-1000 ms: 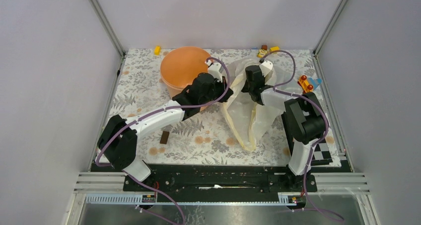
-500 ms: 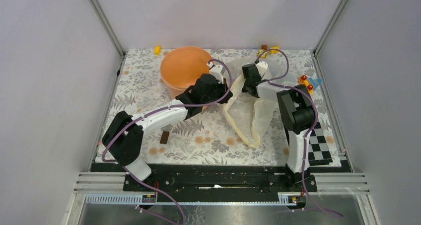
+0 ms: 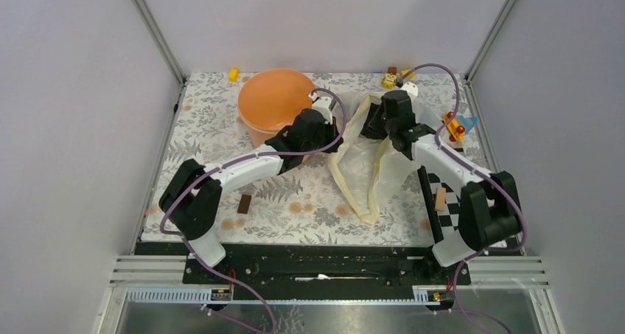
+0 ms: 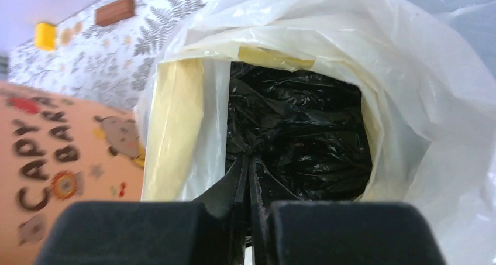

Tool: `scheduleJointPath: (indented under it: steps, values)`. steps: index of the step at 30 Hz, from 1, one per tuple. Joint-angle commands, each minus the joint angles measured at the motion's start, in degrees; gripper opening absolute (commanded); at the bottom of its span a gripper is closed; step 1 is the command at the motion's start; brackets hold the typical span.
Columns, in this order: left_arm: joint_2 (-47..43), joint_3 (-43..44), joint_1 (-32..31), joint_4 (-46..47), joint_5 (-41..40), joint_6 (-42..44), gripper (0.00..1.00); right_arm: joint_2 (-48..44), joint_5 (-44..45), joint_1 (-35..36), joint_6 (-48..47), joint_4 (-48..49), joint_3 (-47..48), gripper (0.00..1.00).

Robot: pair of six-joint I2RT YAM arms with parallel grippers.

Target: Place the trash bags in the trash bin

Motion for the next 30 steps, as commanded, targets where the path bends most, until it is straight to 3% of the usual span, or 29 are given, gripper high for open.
scheduleJointPath:
  steps: [1, 5, 12, 17, 23, 30]
  values:
    - [2.09, 3.83, 0.23, 1.73, -0.35, 0.55, 0.0, -5.74, -8.24, 0.15, -1.4, -5.39, -1.84, 0.08]
    - [3.02, 4.81, 0.23, 1.44, -0.22, 0.53, 0.0, -10.0, -8.19, 0.24, -3.01, -9.0, -2.44, 0.15]
    - [3.21, 4.52, 0.23, 1.36, -0.86, 0.75, 0.0, -18.18, -13.52, 0.18, -4.89, -13.1, -4.46, 0.1]
    - [5.59, 5.67, 0.26, 1.75, -1.12, 0.92, 0.0, -23.9, -16.39, 0.13, -5.91, -18.41, -0.83, 0.07]
    - [11.4, 7.8, -0.41, 3.48, -1.02, -0.16, 0.0, -30.58, -11.37, 0.19, -5.77, -22.56, 5.97, 0.0]
    - [18.92, 13.06, -3.22, 4.3, -1.14, 0.05, 0.0, -34.74, -7.26, 0.19, -7.37, -25.22, 14.48, 0.0]
